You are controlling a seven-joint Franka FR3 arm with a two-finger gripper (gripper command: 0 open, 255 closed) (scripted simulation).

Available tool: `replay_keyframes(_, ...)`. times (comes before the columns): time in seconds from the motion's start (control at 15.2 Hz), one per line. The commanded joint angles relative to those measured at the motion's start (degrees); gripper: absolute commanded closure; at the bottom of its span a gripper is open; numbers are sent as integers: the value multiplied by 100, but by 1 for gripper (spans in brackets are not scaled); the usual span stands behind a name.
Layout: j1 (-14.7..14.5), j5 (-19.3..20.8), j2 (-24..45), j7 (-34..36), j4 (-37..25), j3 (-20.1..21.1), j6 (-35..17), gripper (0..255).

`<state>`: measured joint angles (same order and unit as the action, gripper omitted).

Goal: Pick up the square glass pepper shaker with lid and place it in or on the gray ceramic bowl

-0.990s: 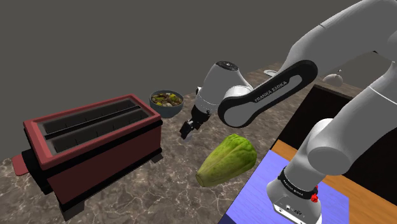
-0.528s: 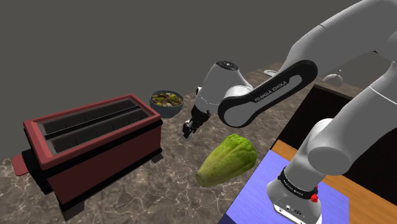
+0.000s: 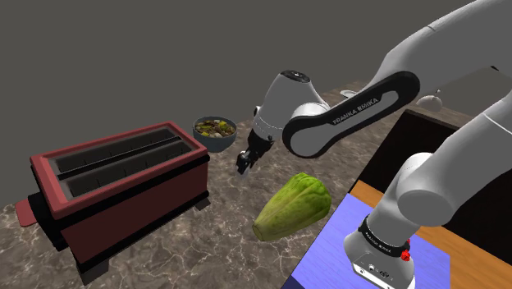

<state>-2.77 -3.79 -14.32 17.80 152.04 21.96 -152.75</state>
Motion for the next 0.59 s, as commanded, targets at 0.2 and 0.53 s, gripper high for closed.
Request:
replay_keyframes(0.2,-76,-135,-321,-124,-169,-96,484,255)
replay_keyframes(0.53,-125,-214,-602,-205,-356,-178,946,255)
